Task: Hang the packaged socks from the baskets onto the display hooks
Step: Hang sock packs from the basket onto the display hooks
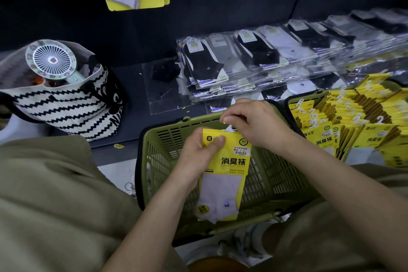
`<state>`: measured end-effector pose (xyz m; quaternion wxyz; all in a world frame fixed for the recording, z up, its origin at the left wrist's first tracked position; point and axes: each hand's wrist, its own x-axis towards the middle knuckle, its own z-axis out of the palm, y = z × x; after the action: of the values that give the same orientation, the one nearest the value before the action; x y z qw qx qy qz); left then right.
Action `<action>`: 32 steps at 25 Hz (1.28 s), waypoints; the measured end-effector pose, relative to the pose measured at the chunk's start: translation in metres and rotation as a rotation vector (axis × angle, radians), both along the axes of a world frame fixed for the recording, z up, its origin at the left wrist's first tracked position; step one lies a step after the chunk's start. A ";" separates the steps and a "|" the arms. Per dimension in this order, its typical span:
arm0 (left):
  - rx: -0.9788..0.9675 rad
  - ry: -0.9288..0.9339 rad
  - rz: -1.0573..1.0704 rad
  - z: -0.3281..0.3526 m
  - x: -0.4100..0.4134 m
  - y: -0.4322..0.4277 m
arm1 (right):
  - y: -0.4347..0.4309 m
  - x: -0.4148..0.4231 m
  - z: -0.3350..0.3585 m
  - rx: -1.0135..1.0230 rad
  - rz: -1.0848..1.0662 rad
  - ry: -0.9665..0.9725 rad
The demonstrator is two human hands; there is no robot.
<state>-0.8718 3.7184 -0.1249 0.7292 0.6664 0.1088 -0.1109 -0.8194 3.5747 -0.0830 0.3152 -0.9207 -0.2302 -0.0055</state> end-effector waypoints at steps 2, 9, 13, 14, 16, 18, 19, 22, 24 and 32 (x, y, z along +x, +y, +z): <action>-0.006 0.011 -0.006 -0.001 -0.001 -0.001 | 0.003 -0.001 -0.003 0.057 -0.019 0.038; -0.051 0.002 0.029 -0.004 0.003 0.000 | 0.001 0.005 0.001 0.064 0.018 0.063; -0.065 -0.033 0.016 0.002 0.004 0.003 | -0.003 0.009 0.004 0.023 0.064 0.043; -0.056 -0.036 0.004 0.005 0.005 0.005 | -0.002 0.011 0.003 0.068 0.047 0.080; -0.026 -0.049 0.005 0.016 0.009 0.011 | 0.002 0.012 0.008 0.267 -0.013 0.220; 0.024 -0.095 0.035 0.034 0.017 0.020 | 0.008 0.016 0.020 0.436 -0.024 0.286; 0.039 -0.125 0.053 0.045 0.022 0.025 | 0.012 0.019 0.026 0.449 -0.005 0.283; 0.074 -0.238 0.111 0.085 0.044 0.042 | 0.031 0.034 0.055 0.413 -0.005 0.250; 0.082 -0.323 0.157 0.115 0.062 0.055 | 0.045 0.048 0.078 0.564 -0.079 0.221; 0.245 -0.688 0.338 0.238 0.138 0.101 | 0.109 0.130 0.211 0.824 -0.112 -0.023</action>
<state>-0.7338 3.8195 0.1134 0.6460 0.7195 -0.0214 0.2539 -0.6895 3.6838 0.1276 0.6540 -0.7284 -0.1616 -0.1249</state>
